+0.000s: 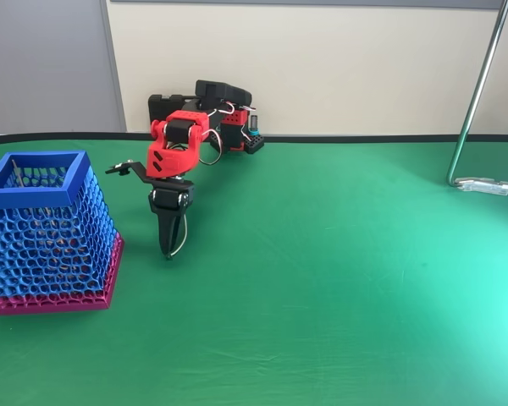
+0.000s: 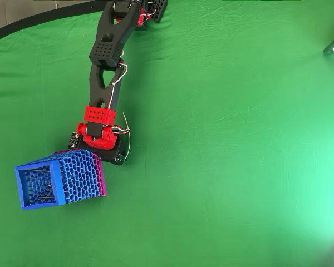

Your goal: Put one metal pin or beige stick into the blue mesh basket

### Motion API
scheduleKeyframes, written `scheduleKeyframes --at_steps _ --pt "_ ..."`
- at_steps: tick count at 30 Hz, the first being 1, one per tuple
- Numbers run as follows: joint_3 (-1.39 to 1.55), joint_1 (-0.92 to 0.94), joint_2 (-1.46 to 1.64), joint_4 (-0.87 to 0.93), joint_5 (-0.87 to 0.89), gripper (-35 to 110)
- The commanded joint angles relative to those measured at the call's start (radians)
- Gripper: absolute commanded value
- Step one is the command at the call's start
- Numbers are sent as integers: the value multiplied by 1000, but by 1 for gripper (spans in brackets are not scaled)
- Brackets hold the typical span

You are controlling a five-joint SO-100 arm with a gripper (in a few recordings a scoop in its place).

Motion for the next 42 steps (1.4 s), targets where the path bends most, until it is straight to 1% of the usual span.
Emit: scheduleKeyframes --at_steps 1,13,22,27,34,42 --pt "0 -2 14 -9 5 13" --pt "8 0 17 -9 3 9" --pt "6 0 15 -9 -2 0" --pt "-6 6 23 -17 -3 0" --pt "11 32 164 -17 9 0" --pt "132 48 403 -17 2 0"
